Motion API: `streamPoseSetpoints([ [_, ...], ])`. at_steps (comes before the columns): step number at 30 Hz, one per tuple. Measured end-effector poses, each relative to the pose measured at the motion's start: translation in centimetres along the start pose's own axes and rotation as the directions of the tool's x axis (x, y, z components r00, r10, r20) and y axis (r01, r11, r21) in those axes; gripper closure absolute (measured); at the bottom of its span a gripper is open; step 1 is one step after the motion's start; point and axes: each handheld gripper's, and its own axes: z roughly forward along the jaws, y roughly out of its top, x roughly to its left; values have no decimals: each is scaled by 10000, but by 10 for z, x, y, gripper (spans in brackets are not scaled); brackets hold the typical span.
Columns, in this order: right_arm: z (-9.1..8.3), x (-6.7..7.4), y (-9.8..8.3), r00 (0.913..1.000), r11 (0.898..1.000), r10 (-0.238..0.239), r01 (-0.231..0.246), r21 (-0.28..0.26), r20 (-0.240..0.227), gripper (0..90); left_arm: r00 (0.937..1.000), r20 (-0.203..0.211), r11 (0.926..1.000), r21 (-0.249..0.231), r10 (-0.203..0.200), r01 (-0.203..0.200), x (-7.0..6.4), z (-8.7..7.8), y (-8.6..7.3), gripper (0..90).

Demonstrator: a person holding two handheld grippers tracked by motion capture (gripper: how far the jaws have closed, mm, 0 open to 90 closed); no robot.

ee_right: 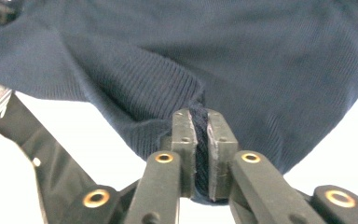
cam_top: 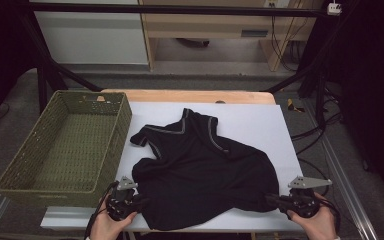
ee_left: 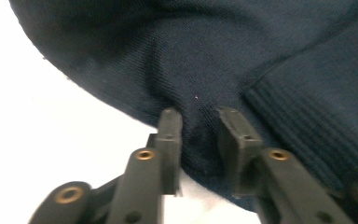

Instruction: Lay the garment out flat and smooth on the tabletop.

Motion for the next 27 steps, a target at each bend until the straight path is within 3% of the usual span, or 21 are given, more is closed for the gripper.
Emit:
streamPoseSetpoints([
  [3,1,-1,-5,9997,9996,206,-204,-206,119,614,9997,256,9998,174,7,-12,2,1,3,818],
  [6,-2,-4,6,9988,9926,433,-402,-1143,247,471,9989,444,9994,311,154,-168,4,1,5,839],
  [9,-3,-9,21,9967,9844,665,-577,-1663,476,438,9986,494,9994,272,197,-210,6,-1,5,845],
  [11,1,-13,28,9956,9827,846,-765,-1687,412,441,9987,472,9998,73,171,-175,9,-5,6,848],
  [15,20,-15,26,9962,9918,815,-779,-1017,315,537,9992,365,9995,-275,153,-143,14,-15,9,849],
  [18,36,-14,19,9975,9967,700,-697,-404,44,790,9995,1,9982,-511,316,-316,16,-21,13,849],
  [19,39,-14,17,9989,9986,466,-467,-265,-29,885,9993,-66,9976,-582,367,-370,15,-23,16,849],
  [24,26,-2,15,9988,9999,-55,47,-160,-485,900,9973,-548,9927,-1073,487,-544,16,-28,31,849],
  [27,12,7,5,9987,9998,-146,139,-158,-482,900,9973,-643,9946,-960,341,-402,19,-21,34,848],
])
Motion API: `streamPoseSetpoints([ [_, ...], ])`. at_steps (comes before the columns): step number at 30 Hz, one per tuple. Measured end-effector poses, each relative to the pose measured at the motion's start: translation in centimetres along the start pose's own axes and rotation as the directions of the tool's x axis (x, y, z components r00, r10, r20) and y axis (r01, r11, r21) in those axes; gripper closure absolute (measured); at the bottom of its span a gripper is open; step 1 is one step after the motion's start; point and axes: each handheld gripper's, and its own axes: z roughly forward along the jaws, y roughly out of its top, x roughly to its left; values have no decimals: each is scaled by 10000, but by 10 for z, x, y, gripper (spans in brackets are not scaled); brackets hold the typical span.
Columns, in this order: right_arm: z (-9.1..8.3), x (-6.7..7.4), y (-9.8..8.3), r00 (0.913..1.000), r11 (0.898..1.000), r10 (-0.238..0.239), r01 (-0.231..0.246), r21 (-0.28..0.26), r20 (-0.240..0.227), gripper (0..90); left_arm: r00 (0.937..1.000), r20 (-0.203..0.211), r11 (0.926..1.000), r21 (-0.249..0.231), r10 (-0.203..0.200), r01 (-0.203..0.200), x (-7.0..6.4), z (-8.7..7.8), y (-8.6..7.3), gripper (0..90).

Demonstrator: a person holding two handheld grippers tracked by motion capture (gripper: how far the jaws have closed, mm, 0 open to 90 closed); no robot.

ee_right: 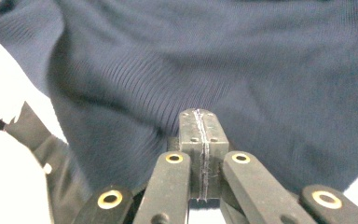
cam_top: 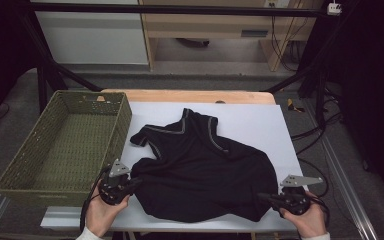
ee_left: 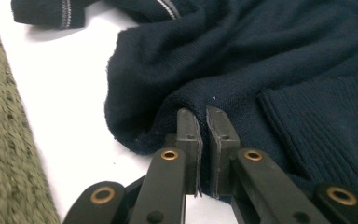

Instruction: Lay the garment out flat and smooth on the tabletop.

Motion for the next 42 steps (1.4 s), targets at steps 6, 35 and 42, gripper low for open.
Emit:
streamPoseSetpoints([
  [6,-5,0,-18,9979,9992,269,-286,283,594,690,9992,404,10000,41,68,-69,-14,-1,-5,760],
  [35,50,4,25,9977,9973,-601,587,441,302,900,9734,1950,9880,725,1204,-1367,-62,25,-2,880],
  [42,26,8,15,9990,9991,-394,397,-113,195,885,9489,2733,9851,228,1577,-1703,-73,-12,-24,882],
])
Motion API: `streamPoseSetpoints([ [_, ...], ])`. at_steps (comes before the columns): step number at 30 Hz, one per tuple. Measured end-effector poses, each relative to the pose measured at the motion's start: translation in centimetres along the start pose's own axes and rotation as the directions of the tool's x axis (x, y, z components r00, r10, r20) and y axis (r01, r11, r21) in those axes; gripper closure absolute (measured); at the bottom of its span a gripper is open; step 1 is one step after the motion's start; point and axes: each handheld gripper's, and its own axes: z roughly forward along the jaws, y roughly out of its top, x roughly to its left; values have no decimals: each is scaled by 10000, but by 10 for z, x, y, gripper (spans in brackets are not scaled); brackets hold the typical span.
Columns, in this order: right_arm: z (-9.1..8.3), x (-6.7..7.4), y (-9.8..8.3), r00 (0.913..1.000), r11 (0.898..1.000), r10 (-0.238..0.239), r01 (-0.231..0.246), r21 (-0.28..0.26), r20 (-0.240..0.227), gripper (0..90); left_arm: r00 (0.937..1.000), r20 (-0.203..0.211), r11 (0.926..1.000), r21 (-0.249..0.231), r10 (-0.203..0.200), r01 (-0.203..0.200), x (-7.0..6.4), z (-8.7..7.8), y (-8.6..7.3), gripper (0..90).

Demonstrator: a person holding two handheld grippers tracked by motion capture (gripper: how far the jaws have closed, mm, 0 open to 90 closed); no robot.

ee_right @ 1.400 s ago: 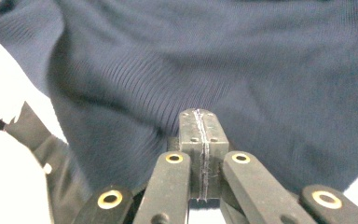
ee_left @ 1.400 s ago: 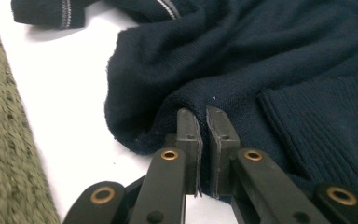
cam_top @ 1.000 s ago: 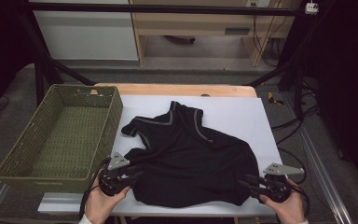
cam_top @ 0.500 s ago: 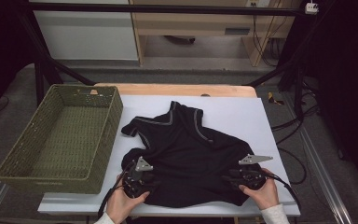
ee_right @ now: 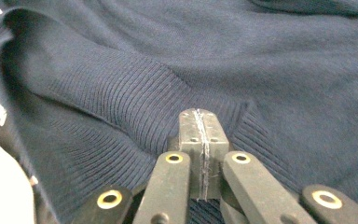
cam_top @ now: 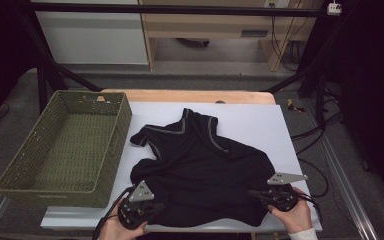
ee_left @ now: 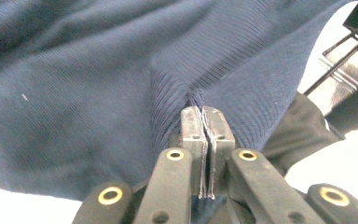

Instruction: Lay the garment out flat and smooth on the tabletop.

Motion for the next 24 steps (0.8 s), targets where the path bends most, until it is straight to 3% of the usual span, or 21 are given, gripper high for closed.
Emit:
streamPoseSetpoints([
  [4,1,-7,-2,9974,9994,327,-319,-145,635,630,9980,620,9996,249,147,-163,-14,0,-14,882],
  [7,6,-11,-1,9956,9987,450,-429,-271,827,555,9931,1097,9962,722,406,-487,-25,5,-26,882],
  [10,14,-15,1,9949,9991,412,-406,-77,926,561,9918,1190,9948,845,469,-572,-26,9,-30,876],
  [12,22,-15,1,9951,9992,283,-309,267,947,592,9940,991,9975,499,456,-508,-22,6,-27,859],
  [14,25,-16,2,9951,9986,285,-326,426,948,592,9983,362,9990,-39,448,-447,-18,0,-20,736],
  [19,20,-23,9,9911,9986,510,-486,-224,1228,530,9972,-738,9934,-1136,67,-151,-3,-8,0,456],
  [22,23,-27,12,9897,9978,663,-662,-51,1272,514,9960,-798,9940,-1052,-394,309,7,5,10,426],
  [24,28,-29,11,9889,9969,726,-759,205,1295,519,9957,-848,9968,-727,-385,324,10,20,15,427],
])
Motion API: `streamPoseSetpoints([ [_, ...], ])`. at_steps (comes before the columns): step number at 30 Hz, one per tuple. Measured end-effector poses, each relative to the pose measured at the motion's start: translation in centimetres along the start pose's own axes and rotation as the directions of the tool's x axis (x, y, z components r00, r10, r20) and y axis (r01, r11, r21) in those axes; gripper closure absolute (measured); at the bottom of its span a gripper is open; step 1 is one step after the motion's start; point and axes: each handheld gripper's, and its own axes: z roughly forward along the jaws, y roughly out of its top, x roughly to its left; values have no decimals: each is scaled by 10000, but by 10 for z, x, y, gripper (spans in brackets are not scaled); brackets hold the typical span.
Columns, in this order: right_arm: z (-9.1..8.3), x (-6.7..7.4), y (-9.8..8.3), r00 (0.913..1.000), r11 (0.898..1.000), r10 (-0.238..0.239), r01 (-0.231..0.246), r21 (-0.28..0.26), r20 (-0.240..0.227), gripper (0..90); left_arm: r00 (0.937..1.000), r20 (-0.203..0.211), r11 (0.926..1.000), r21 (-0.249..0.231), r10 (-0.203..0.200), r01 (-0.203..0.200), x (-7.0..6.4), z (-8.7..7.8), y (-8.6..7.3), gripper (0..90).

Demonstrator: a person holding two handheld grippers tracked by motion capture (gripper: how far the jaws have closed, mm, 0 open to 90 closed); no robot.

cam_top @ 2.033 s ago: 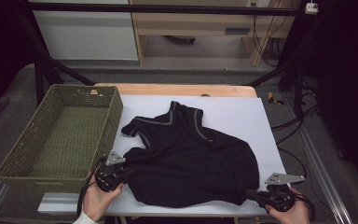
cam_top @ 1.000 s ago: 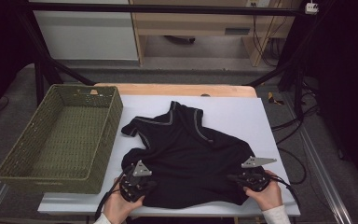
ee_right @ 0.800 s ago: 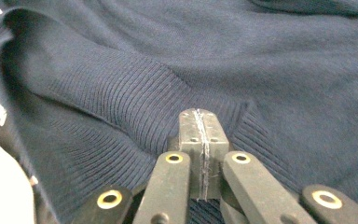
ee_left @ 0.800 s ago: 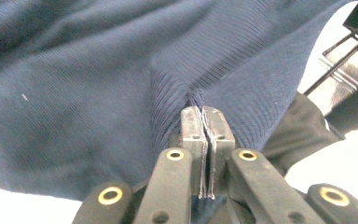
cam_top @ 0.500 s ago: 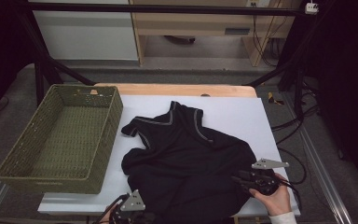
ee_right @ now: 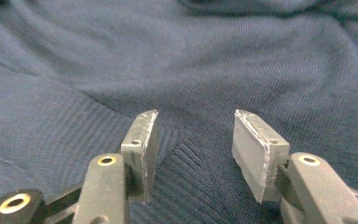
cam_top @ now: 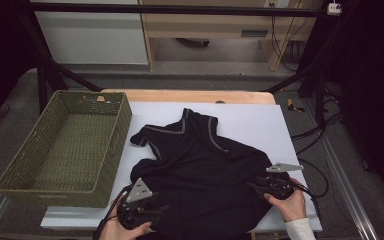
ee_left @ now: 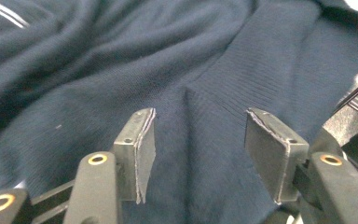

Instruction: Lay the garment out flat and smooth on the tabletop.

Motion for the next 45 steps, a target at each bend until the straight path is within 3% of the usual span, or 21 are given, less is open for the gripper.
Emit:
streamPoseSetpoints([
  [3,4,0,-3,10000,9996,-64,64,278,-21,594,9997,229,9990,456,-29,19,-4,21,2,431],
  [7,-2,0,-7,9987,9980,-206,233,586,-464,837,9994,286,9945,1026,202,-230,-13,37,1,561],
  [9,-4,1,-8,9985,9981,-102,135,599,-543,858,9986,52,9940,956,535,-537,-19,39,-1,642],
  [11,-9,2,-9,9978,9982,-115,153,578,-652,862,9974,328,9911,1149,637,-671,-20,35,0,822],
  [15,-24,6,-12,9951,9994,-209,236,268,-971,862,9938,859,9897,1186,701,-801,-21,26,-4,862],
  [17,-35,7,-17,9935,9994,-276,297,170,-1108,862,9826,1611,9911,792,929,-1067,-28,14,-9,865],
  [19,-47,9,-25,9918,9997,-253,259,37,-1252,858,9672,2012,9828,686,1548,-1716,-40,1,-16,865],
  [20,-54,10,-29,9907,9996,-262,265,9,-1332,846,9549,2297,9757,675,1881,-2084,-45,-3,-20,864],
  [21,-60,10,-34,9900,9999,-154,146,-64,-1399,805,9436,2554,9707,591,2109,-2330,-49,-7,-24,862],
  [23,-71,9,-40,9918,9981,-151,75,-604,-1267,661,9338,2717,9647,566,2329,-2571,-52,-12,-31,832],
  [24,-74,9,-41,9921,9976,-73,-15,-696,-1255,630,9293,2847,9634,582,2352,-2617,-51,-13,-33,805],
  [25,-77,8,-41,9925,9962,-27,-80,-869,-1222,607,9318,2801,9661,481,2308,-2537,-48,-15,-35,776],
  [26,-79,7,-39,9929,9945,96,-218,-1022,-1190,574,9394,2621,9701,395,2211,-2394,-45,-17,-35,724],
  [27,-79,5,-37,9946,9931,50,-170,-1156,-1036,548,9510,2278,9751,252,2090,-2203,-40,-19,-34,636],
  [30,-72,0,-29,9981,9935,168,-233,-1111,-586,480,9877,939,9921,-82,1252,-1250,-20,-24,-31,455],
  [32,-62,-5,-26,9995,9956,292,-303,-887,-135,446,9984,-170,9985,52,546,-546,-4,-23,-32,340],
  [35,-45,-17,-27,9979,9983,198,-163,-568,623,414,9903,-1375,9988,428,-178,239,15,-17,-40,279],
  [38,-36,-29,-31,9938,9981,325,-267,-556,1061,403,9740,-2147,9937,680,-727,891,29,-11,-49,224],
  [40,-32,-35,-32,9912,9982,368,-304,-521,1274,403,9689,-2228,9919,419,-1079,1201,36,-10,-53,192],
  [43,-26,-41,-31,9887,9980,347,-265,-578,1461,418,9693,-2174,9917,314,-1149,1246,38,-9,-51,231],
  [45,-21,-43,-29,9891,9983,253,-173,-562,1450,461,9749,-1964,9935,231,-1046,1113,36,-9,-50,387],
])
